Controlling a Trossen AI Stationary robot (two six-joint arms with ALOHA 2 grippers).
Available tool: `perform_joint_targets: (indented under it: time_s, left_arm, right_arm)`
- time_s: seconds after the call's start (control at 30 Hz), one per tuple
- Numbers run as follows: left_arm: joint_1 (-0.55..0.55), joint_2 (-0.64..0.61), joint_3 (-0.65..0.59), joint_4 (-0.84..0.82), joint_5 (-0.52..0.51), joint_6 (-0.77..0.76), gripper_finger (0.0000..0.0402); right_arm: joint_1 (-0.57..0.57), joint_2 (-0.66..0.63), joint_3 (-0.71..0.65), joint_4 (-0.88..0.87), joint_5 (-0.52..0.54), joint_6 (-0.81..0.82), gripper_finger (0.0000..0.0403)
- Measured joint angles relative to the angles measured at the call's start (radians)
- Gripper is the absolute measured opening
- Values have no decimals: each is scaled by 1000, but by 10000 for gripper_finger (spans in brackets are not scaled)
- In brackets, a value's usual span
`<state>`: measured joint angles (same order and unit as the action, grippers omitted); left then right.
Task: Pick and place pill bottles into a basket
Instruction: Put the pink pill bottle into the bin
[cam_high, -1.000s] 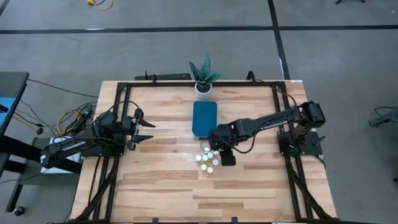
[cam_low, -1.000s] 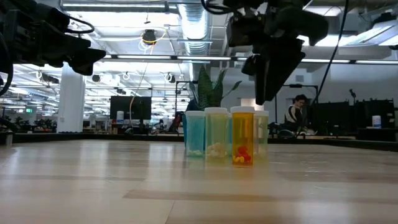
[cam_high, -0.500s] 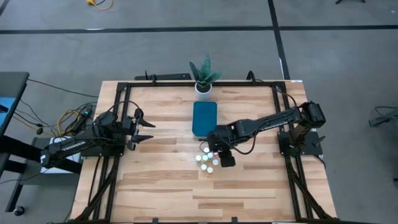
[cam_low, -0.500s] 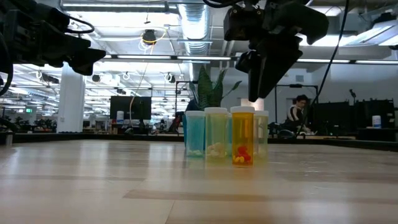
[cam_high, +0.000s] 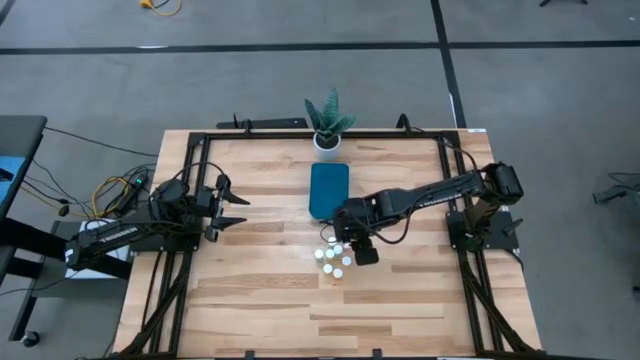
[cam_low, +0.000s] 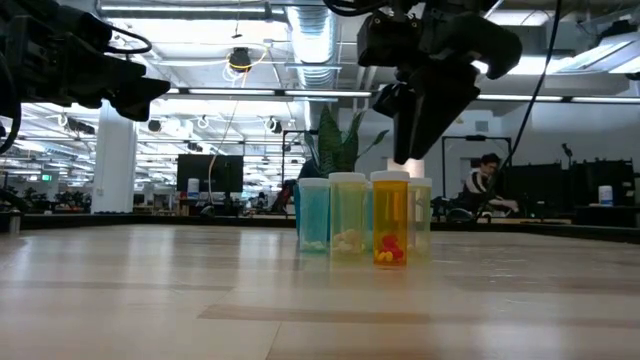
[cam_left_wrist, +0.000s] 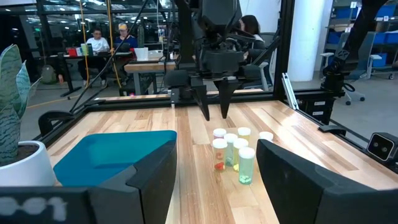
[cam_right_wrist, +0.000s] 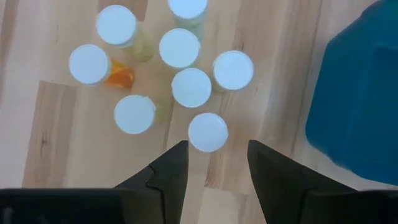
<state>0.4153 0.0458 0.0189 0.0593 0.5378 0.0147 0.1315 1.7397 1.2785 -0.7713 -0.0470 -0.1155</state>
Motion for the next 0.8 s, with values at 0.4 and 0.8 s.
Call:
perform_joint_targets:
  time_s: [0.4,0.8]
  left_arm:
    - [0,0,0,0,0,0,213]
    - [0,0,0,0,0,0,213]
  right_arm:
    - [-15,0,0,-6,2,9,157]
    - [-14,0,0,-11,3,36,154]
